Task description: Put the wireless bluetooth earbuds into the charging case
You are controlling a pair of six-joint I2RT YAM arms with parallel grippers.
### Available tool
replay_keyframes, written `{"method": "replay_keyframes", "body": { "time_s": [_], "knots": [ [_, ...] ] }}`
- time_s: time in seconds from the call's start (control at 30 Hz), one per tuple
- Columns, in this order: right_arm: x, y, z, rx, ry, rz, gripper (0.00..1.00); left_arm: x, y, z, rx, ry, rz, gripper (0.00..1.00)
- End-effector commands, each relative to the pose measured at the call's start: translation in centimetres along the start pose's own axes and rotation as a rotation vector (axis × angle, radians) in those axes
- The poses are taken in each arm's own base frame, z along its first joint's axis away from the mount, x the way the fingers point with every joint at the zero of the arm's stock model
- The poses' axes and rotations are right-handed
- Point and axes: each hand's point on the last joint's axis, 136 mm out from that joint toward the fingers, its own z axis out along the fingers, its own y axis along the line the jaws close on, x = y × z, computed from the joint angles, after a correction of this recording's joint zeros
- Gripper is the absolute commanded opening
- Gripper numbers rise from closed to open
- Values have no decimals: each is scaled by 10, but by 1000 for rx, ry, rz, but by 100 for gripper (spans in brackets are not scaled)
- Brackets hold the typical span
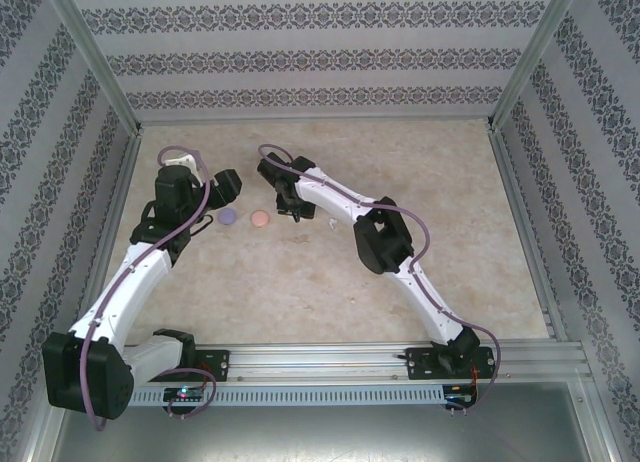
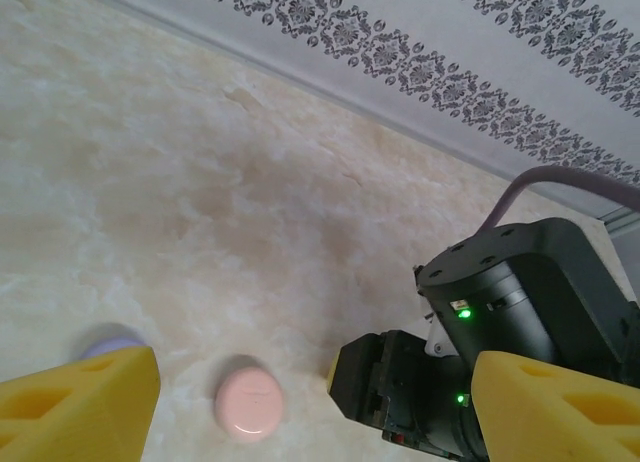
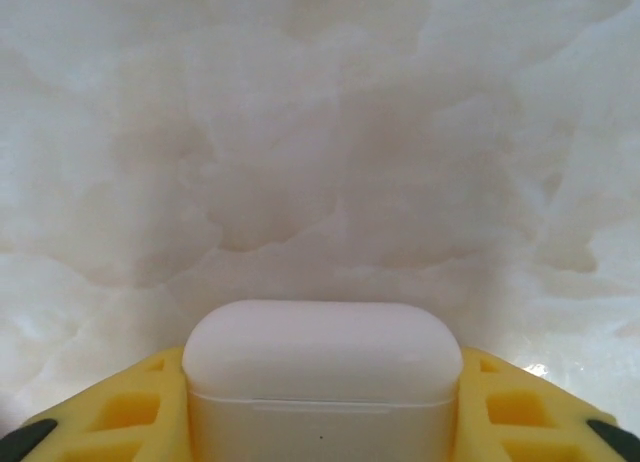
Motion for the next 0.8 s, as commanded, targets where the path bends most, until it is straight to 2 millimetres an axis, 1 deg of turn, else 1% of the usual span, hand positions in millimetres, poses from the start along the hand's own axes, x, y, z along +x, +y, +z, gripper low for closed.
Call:
{"method": "replay_keyframes", "body": {
  "time_s": [0.0,0.1,0.2,0.3,0.43,0.57,0.63,0.77],
  "knots": [
    [-9,26,-9,-144,-38,-10,36,-8,-10,-2,81,-53,-28,81],
    [-18,31,-37,-202,-76,-10,35,-2,-16,1,140,-59,-38,81],
    [-28,31,-68,-257,-121,1,34,4,-24,2,218,-67,-41,81],
    [-36,23,-100,-310,-161,35,34,12,-30,2,292,-77,-30,81],
    [-44,7,-136,-409,-205,130,34,20,-38,-1,394,-115,-17,81],
    [-44,-13,-156,-509,-222,264,34,25,-48,-6,502,-156,-5,81],
    [-43,-21,-168,-560,-231,335,34,28,-56,-6,568,-154,-2,81],
    [-38,-31,-181,-644,-230,483,34,31,-74,-1,687,-127,-28,80]
  ]
}}
